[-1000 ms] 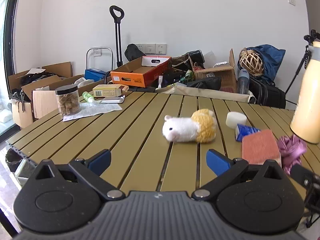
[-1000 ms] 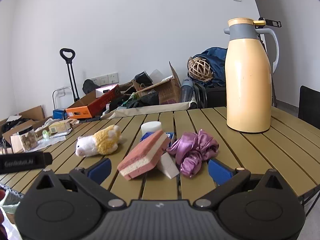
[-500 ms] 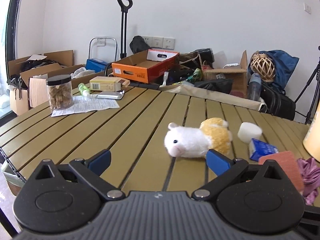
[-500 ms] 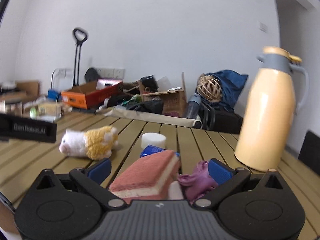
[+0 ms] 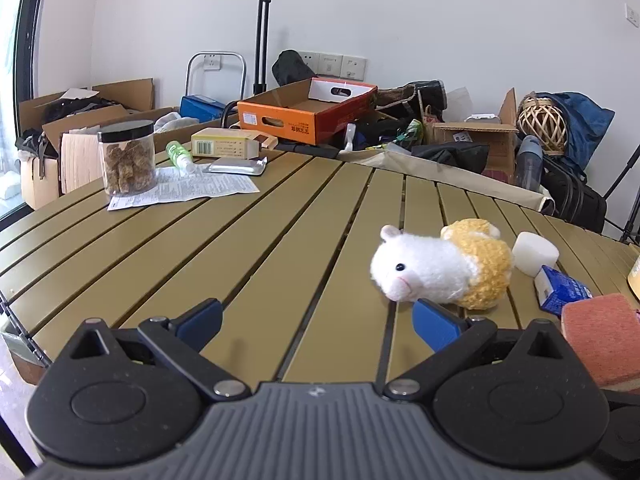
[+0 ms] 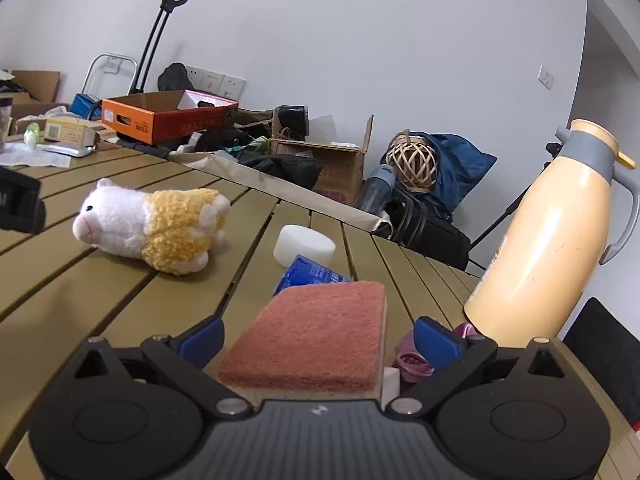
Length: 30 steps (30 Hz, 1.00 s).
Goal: Collect trash
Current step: 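Grasp the pink-and-cream sponge with the right tool, then lift the sponge with the right tool while the left tool moves toward the plush hamster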
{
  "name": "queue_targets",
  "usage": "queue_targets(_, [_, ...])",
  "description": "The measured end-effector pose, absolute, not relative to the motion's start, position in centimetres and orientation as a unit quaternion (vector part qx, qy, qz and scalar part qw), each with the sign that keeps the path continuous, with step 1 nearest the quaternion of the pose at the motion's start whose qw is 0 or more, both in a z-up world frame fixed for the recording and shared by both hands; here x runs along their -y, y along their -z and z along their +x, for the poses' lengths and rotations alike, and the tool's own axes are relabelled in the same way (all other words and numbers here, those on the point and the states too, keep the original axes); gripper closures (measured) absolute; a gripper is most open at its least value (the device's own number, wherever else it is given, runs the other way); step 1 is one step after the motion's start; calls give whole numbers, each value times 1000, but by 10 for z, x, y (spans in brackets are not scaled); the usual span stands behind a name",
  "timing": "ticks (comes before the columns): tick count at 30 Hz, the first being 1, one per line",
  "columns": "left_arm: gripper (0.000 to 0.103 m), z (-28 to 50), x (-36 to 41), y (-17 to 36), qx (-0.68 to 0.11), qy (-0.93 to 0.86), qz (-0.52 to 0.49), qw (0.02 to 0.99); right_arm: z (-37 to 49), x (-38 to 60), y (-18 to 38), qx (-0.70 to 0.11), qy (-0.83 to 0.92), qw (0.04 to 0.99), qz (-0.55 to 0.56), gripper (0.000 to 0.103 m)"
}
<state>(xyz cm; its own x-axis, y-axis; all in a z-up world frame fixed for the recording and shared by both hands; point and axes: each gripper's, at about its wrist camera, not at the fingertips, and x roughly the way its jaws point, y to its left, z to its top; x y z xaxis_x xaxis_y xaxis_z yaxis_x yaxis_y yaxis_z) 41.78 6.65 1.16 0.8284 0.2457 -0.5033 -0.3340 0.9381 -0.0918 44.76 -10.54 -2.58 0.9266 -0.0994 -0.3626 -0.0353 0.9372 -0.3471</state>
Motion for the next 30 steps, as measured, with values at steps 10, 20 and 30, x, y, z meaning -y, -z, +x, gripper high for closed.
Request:
queue_targets(10, [0,415,-69,-11,-250,-150,-88,952,455,103,29,-212,22,959,-189,25])
queue_targets(20, [0,409,-66,-19,-248,-155,-85,952,442,119,14,-171,-2,976,-133,27])
queue_targets(30, [0,394,-56,-32,-241,-143,-91,956,415,147,-15,-121,-7,990,-74,27])
